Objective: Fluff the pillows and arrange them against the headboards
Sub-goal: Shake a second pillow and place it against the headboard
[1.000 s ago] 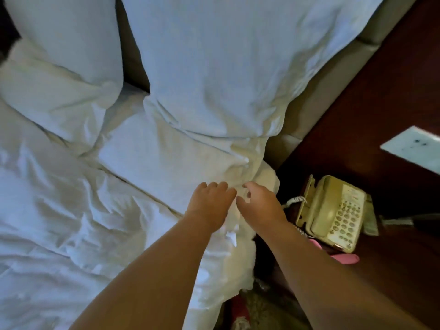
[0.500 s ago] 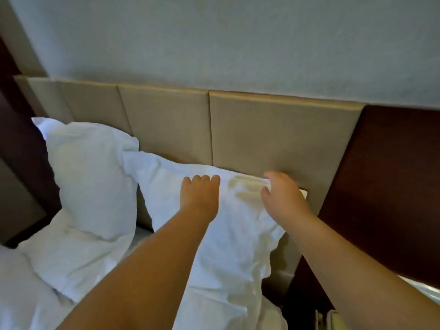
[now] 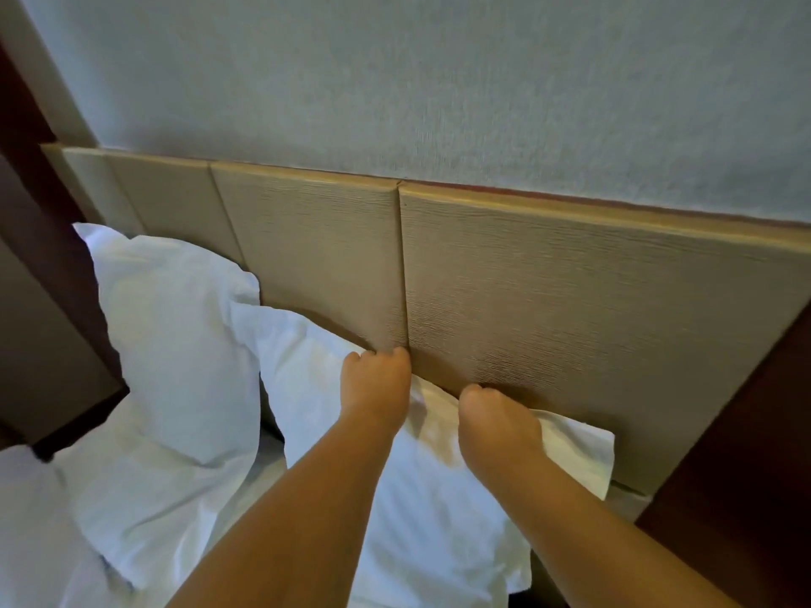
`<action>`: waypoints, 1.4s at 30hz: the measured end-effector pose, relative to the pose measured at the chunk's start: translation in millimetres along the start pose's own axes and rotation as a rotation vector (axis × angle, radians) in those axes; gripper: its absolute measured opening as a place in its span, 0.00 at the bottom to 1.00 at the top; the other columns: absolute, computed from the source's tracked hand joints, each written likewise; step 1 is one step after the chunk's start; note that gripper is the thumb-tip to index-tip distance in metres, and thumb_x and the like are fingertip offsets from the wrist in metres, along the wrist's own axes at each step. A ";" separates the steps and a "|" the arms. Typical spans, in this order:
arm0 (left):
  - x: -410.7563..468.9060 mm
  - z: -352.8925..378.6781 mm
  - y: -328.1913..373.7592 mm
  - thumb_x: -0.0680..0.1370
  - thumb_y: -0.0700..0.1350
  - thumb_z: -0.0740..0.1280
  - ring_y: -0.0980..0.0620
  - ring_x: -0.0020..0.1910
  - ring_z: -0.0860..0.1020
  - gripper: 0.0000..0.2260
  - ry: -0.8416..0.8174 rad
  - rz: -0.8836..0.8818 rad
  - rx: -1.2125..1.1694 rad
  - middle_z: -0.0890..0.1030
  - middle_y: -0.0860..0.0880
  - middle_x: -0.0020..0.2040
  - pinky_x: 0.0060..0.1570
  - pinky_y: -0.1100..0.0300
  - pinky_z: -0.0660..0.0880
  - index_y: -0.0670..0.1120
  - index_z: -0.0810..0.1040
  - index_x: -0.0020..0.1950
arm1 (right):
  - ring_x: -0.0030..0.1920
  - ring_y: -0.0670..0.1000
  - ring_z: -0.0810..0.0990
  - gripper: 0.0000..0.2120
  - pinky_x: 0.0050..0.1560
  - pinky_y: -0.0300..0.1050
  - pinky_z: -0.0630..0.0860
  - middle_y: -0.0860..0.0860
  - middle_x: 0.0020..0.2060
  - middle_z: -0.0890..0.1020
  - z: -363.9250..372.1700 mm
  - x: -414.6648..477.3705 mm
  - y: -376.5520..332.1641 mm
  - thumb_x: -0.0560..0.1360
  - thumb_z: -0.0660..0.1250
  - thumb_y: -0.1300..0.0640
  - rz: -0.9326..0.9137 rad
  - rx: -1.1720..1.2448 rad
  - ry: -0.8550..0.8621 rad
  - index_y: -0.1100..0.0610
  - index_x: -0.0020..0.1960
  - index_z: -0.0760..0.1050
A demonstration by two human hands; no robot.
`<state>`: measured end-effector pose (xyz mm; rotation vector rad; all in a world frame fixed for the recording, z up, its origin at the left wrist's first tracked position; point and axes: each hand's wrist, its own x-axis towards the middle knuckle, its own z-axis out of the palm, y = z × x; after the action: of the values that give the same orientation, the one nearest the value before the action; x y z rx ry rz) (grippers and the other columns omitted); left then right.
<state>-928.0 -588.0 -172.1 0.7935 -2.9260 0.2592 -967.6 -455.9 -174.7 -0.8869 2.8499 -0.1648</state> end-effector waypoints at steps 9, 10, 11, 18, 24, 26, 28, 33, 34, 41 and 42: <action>2.5 31.0 -11.6 0.79 0.46 0.59 0.48 0.50 0.79 0.12 -0.076 -0.093 0.096 0.81 0.49 0.51 0.44 0.58 0.65 0.47 0.69 0.62 | 0.51 0.56 0.81 0.13 0.41 0.46 0.73 0.54 0.51 0.82 4.8 -2.8 5.5 0.74 0.61 0.67 -0.111 -0.038 0.061 0.57 0.57 0.71; 4.4 34.2 -14.1 0.79 0.45 0.59 0.47 0.52 0.79 0.13 -0.114 -0.079 0.094 0.81 0.49 0.53 0.44 0.58 0.67 0.48 0.68 0.64 | 0.50 0.56 0.81 0.12 0.40 0.47 0.73 0.54 0.50 0.82 8.1 -1.5 5.1 0.75 0.61 0.65 -0.118 -0.014 0.052 0.57 0.57 0.71; 5.9 36.7 -16.5 0.79 0.45 0.59 0.47 0.54 0.78 0.15 -0.159 -0.065 0.065 0.80 0.48 0.55 0.44 0.57 0.68 0.49 0.67 0.66 | 0.49 0.56 0.81 0.10 0.40 0.47 0.72 0.54 0.50 0.82 10.6 -0.5 4.3 0.77 0.61 0.63 -0.116 0.012 0.046 0.56 0.57 0.71; -4.5 50.0 -30.1 0.79 0.48 0.63 0.44 0.59 0.77 0.19 -0.445 0.163 0.035 0.76 0.47 0.64 0.57 0.53 0.74 0.55 0.67 0.69 | 0.52 0.56 0.80 0.08 0.48 0.47 0.75 0.54 0.50 0.81 31.1 -1.3 -5.2 0.78 0.63 0.57 -0.030 0.100 -0.180 0.57 0.56 0.75; -19.7 33.2 -31.2 0.79 0.42 0.63 0.44 0.53 0.79 0.16 -0.280 0.108 0.006 0.79 0.45 0.57 0.50 0.53 0.75 0.45 0.66 0.66 | 0.55 0.58 0.80 0.11 0.49 0.49 0.76 0.56 0.54 0.81 20.9 -15.3 -8.2 0.77 0.60 0.64 -0.070 0.024 -0.084 0.59 0.58 0.73; -14.6 10.0 -30.8 0.80 0.42 0.59 0.45 0.46 0.78 0.13 -0.144 0.023 -0.184 0.79 0.45 0.51 0.44 0.54 0.73 0.44 0.64 0.64 | 0.54 0.58 0.81 0.15 0.49 0.49 0.77 0.56 0.54 0.81 -0.7 -16.4 -9.0 0.78 0.60 0.64 -0.022 0.030 0.065 0.59 0.64 0.68; -3.8 -19.5 -27.0 0.82 0.43 0.54 0.47 0.41 0.73 0.09 -0.047 -0.032 -0.310 0.75 0.46 0.46 0.41 0.55 0.68 0.45 0.64 0.61 | 0.53 0.57 0.81 0.16 0.47 0.49 0.77 0.56 0.54 0.81 -27.2 -14.4 -7.3 0.77 0.61 0.64 0.045 0.066 0.189 0.60 0.64 0.67; 0.8 -49.3 -11.7 0.80 0.42 0.57 0.45 0.46 0.76 0.13 0.003 -0.025 -0.298 0.77 0.43 0.52 0.45 0.53 0.72 0.43 0.62 0.64 | 0.50 0.57 0.82 0.10 0.42 0.47 0.74 0.55 0.51 0.82 -55.9 -17.2 3.6 0.76 0.61 0.66 0.033 0.015 0.276 0.59 0.57 0.70; 0.5 -46.6 -11.0 0.80 0.43 0.58 0.44 0.47 0.76 0.14 -0.002 -0.040 -0.317 0.77 0.43 0.53 0.46 0.53 0.72 0.43 0.62 0.64 | 0.50 0.56 0.82 0.10 0.41 0.47 0.74 0.55 0.50 0.82 -53.7 -17.6 5.3 0.76 0.60 0.66 0.017 0.001 0.289 0.59 0.57 0.70; -17.5 -50.3 -15.6 0.82 0.43 0.58 0.46 0.51 0.78 0.14 0.031 0.035 -0.471 0.78 0.44 0.60 0.48 0.54 0.75 0.48 0.64 0.68 | 0.39 0.55 0.76 0.03 0.31 0.43 0.63 0.54 0.44 0.81 -55.7 -26.1 3.1 0.80 0.58 0.59 -0.025 0.154 0.398 0.57 0.51 0.69; -27.0 -54.5 -14.1 0.81 0.41 0.58 0.45 0.53 0.78 0.15 0.019 0.059 -0.476 0.77 0.45 0.61 0.50 0.54 0.76 0.49 0.64 0.68 | 0.38 0.55 0.74 0.02 0.30 0.43 0.63 0.54 0.41 0.79 -59.9 -34.6 -0.3 0.79 0.58 0.58 -0.018 0.188 0.386 0.56 0.49 0.68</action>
<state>-894.9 -576.5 -120.6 0.6219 -2.8122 -0.4091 -950.0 -432.8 -112.0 -0.9275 3.1000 -0.6614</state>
